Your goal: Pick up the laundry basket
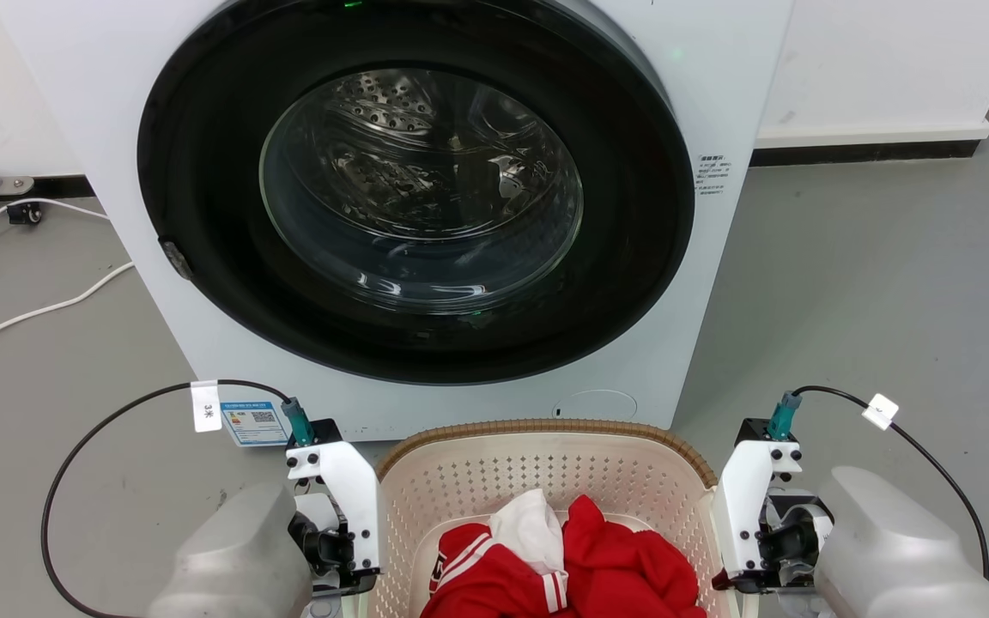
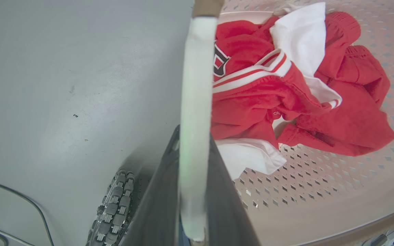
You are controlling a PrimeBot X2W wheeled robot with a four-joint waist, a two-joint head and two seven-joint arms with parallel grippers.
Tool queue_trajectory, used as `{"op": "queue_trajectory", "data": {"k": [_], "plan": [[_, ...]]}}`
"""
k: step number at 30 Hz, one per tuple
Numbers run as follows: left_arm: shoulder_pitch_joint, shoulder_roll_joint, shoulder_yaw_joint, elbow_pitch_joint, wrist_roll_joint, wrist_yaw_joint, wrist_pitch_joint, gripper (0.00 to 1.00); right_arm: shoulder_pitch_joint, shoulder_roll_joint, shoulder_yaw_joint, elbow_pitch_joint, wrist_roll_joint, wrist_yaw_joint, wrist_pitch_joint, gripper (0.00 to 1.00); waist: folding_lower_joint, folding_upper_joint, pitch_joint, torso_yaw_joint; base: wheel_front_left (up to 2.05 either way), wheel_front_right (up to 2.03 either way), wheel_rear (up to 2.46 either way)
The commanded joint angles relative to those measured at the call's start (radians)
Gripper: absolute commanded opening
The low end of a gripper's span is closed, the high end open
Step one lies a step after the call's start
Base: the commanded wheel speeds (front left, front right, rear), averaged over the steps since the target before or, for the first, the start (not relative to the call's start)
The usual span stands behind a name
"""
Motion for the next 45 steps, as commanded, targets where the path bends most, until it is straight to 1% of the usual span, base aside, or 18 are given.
{"op": "queue_trajectory", "data": {"k": [1, 45], "plan": [[0.003, -0.002, 0.002, 0.0, -0.003, -0.003, -0.004, 0.0, 0.001, 0.007, 0.002, -0.002, 0.002, 0.003, -0.003, 0.0, 0.0, -0.0001, 0.0, 0.0, 0.0, 0.0, 0.0], [0.004, -0.008, -0.004, 0.0, -0.006, -0.011, -0.018, 0.0, 0.015, 0.005, 0.039, 0.001, 0.044, 0.003, -0.026, 0.0, 0.0, -0.0001, 0.011, 0.006, 0.0, 0.0, 0.0]]}}
